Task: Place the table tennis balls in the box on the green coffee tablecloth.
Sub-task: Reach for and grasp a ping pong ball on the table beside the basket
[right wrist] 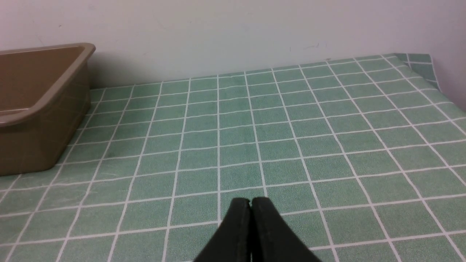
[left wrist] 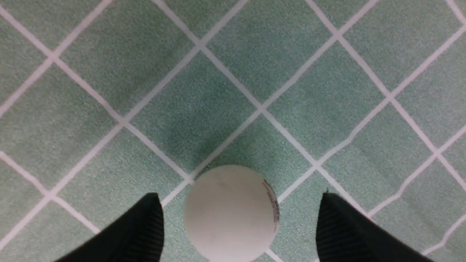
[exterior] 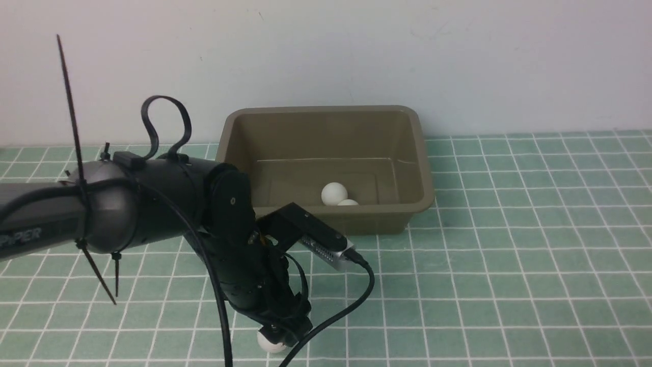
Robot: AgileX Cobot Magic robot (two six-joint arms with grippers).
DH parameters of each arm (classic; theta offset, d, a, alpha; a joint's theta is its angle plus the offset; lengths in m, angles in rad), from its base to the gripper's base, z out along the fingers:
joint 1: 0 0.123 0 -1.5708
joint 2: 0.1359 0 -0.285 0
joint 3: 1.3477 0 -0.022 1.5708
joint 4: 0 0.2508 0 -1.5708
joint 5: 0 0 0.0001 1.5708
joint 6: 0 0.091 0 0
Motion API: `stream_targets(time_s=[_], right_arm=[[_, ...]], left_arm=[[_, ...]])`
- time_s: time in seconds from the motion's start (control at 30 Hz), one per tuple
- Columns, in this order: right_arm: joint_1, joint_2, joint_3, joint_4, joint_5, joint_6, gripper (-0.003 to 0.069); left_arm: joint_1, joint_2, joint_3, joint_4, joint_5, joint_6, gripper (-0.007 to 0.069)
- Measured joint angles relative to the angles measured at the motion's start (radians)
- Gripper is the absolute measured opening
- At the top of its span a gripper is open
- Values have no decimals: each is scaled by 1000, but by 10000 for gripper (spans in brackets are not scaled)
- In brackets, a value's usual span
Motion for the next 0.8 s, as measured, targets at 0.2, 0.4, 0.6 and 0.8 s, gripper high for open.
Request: stream_targets(time_s=[0.2,0.4,0.6,0.8], right_arm=[[0,0,0,0,0,0,-18],[0,0,0,0,0,0,-18],[0,0,0,0,0,0,-18],[0,0,0,0,0,0,-18]], left_arm=[[0,71,0,2,-14,-1,503],[0,113,-1,7,-17,-1,497],[0,115,-5,14,18,-3,343],[0,113,-53,14,163,-4,345]])
